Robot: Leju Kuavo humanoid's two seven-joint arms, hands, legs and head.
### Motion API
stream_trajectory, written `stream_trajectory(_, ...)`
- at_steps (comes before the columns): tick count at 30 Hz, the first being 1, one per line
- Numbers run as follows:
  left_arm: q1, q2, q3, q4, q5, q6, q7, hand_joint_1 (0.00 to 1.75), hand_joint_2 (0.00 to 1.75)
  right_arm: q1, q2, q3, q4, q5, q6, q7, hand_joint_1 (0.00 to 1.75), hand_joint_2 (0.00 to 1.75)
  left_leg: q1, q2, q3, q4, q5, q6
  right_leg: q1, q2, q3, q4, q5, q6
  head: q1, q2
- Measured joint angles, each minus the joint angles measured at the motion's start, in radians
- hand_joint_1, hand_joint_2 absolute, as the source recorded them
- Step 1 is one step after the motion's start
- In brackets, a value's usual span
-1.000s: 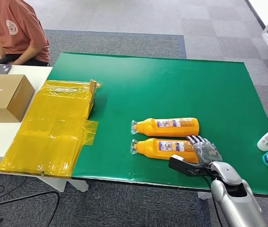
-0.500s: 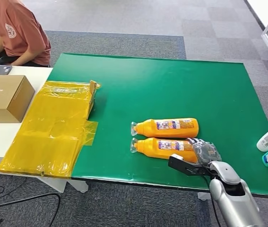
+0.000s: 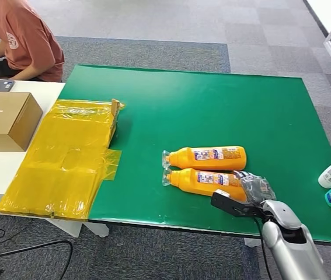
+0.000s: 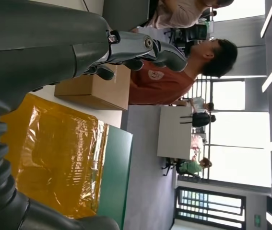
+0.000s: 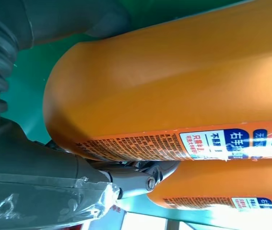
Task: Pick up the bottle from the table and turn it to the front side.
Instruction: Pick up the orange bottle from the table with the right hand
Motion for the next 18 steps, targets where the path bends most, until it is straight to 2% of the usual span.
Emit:
stream_trajectory(3, -0.001, 0.001, -0.001, 0.0, -0.001, -0.002, 0.0, 0.0, 1.75, 0.002, -0.001, -0.02, -0.003, -0.125, 0.052, -0.057, 1.75, 1.75, 0.0, 0.0, 0.0, 0.0, 0.0, 0.0, 0.0, 0.0, 0.0, 0.0, 0.0, 0.0, 0.0, 0.0)
stream_trajectory(7, -0.02, 0.011, -0.011, 0.011, 0.001, -0.006, -0.008, 0.0, 1.75, 0.035, -0.013, -0.051, -0.01, -0.457, 0.201, -0.199, 1.75, 1.75, 0.0, 0.0, -0.001, 0.0, -0.001, -0.001, 0.0, 0.0, -0.001, 0.0, 0.001, 0.001, 0.0, 0.0)
stream_trajectory(10, -0.041, 0.022, -0.028, 0.028, 0.007, -0.005, -0.016, 0.0, 1.75, 0.058, -0.02, -0.053, -0.015, -0.657, 0.268, -0.27, 1.75, 1.75, 0.0, 0.0, -0.004, 0.0, 0.0, -0.001, 0.0, 0.0, -0.004, 0.0, 0.004, 0.003, 0.0, 0.0)
stream_trajectory(13, -0.054, 0.03, -0.045, 0.042, 0.015, -0.003, -0.022, 0.0, 1.75, 0.056, -0.025, -0.053, -0.021, -0.795, 0.296, -0.296, 1.75, 1.75, 0.0, 0.0, -0.007, 0.0, 0.001, -0.002, 0.0, 0.001, -0.008, 0.0, 0.005, 0.002, 0.0, 0.0)
stream_trajectory(18, -0.067, 0.035, -0.067, 0.056, 0.023, -0.002, -0.023, 0.0, 1.75, 0.032, -0.015, -0.052, -0.025, -0.919, 0.312, -0.305, 1.75, 1.75, 0.0, 0.0, -0.009, 0.0, 0.002, -0.002, 0.0, 0.0, -0.009, 0.0, 0.006, 0.003, 0.0, 0.0)
